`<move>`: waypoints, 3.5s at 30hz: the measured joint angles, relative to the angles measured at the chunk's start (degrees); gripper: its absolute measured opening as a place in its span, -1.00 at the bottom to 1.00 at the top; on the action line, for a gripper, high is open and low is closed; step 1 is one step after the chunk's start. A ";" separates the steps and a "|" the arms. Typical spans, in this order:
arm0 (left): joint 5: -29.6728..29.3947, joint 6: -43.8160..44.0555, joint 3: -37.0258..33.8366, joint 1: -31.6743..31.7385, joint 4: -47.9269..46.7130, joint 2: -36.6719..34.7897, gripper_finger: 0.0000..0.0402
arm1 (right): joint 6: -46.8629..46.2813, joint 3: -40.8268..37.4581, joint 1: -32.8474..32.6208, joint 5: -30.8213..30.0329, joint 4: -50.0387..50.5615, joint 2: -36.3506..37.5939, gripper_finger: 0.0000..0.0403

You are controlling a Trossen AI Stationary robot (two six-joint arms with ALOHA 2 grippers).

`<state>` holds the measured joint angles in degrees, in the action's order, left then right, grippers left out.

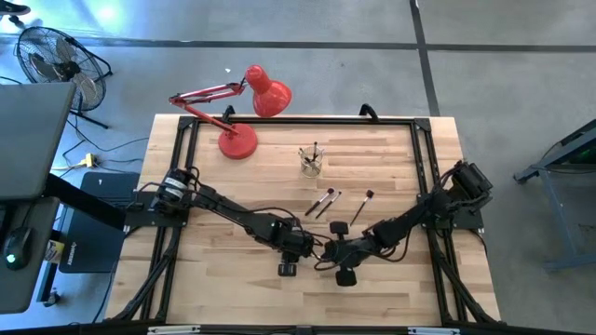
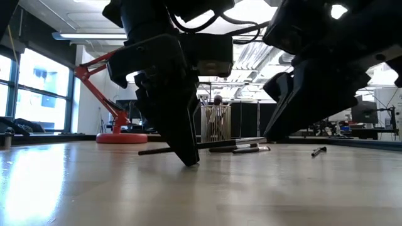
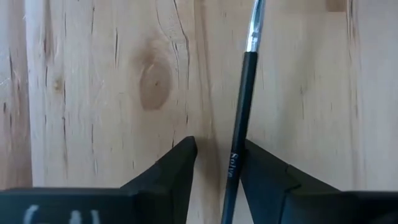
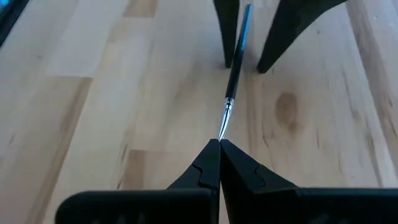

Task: Put items in baskets/containers
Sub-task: Put the makeup brush into the wire bin

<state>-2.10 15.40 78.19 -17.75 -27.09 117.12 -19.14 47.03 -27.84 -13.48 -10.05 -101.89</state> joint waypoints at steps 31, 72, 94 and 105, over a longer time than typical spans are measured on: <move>1.90 1.80 -0.26 -0.23 1.51 0.04 -0.95 | -7.01 2.07 4.13 3.87 14.14 5.40 -0.78; -11.05 7.19 -42.83 22.83 106.99 -18.65 -0.95 | -37.26 -34.87 -0.28 -17.66 -37.98 19.88 -0.92; 9.27 1.82 -26.71 40.24 95.70 -2.98 -0.86 | -35.91 -39.28 10.97 -10.03 -46.79 19.89 -0.98; 13.73 -5.21 -22.97 40.18 88.72 -2.75 -0.81 | -36.30 -39.28 11.51 -10.05 -46.79 19.87 -0.98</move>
<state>11.62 10.19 55.23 22.44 61.63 114.37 -55.44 7.75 -16.34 -23.53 -56.84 -82.02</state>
